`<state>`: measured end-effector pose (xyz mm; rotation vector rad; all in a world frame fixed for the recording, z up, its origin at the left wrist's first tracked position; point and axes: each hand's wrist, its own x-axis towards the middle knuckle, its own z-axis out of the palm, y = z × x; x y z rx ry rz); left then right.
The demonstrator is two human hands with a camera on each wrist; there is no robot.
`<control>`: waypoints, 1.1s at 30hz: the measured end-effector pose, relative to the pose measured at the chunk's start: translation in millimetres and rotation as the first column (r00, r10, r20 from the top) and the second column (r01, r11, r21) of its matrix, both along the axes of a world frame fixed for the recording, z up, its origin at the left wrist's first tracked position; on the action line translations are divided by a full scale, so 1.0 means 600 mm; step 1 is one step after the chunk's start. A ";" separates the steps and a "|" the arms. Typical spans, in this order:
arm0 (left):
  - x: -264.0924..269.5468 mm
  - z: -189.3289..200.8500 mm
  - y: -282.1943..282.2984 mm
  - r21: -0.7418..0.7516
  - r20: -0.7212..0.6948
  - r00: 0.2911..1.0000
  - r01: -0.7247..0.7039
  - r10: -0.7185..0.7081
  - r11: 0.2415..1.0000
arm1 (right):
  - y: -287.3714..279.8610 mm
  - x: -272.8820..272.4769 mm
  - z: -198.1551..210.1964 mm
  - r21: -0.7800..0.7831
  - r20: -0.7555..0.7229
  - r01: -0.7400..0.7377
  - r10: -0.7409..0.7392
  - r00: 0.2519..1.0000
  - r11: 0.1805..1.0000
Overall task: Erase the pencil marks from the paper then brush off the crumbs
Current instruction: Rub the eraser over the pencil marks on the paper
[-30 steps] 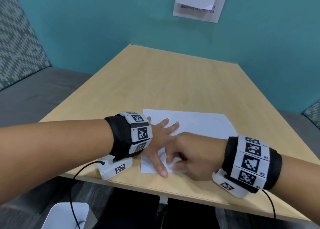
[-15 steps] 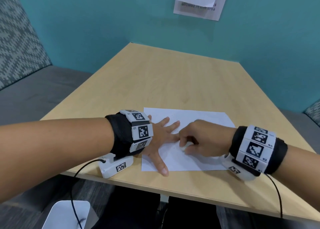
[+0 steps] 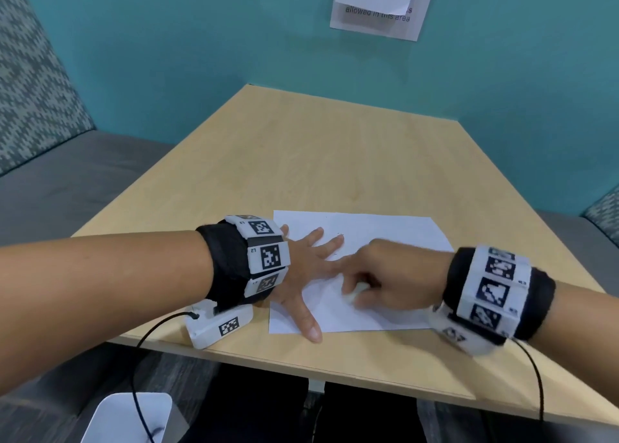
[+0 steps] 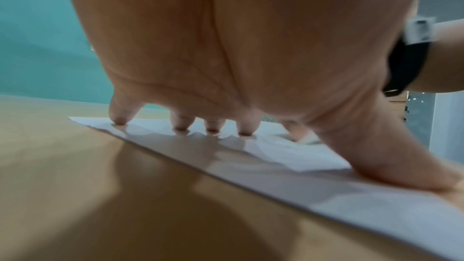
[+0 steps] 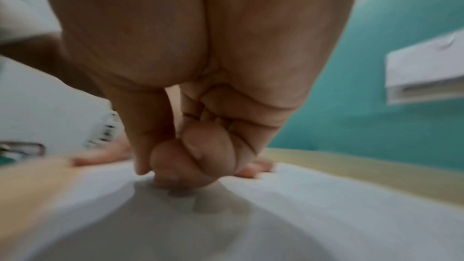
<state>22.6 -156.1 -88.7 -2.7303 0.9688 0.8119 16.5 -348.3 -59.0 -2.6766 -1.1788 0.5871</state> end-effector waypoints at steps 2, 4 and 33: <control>0.002 -0.002 0.001 0.015 0.000 1.000 -0.011 0.011 1.000 | -0.016 0.027 0.004 -0.010 0.061 0.088 -0.087 0.994 0.996; 0.002 -0.003 0.001 0.017 0.007 1.000 -0.004 0.004 1.000 | -0.007 0.010 0.001 0.004 0.027 0.054 -0.054 0.998 0.999; 0.005 0.002 -0.015 0.029 0.071 0.997 0.017 -0.019 0.999 | -0.038 0.041 -0.005 -0.091 0.057 0.156 -0.151 0.987 0.984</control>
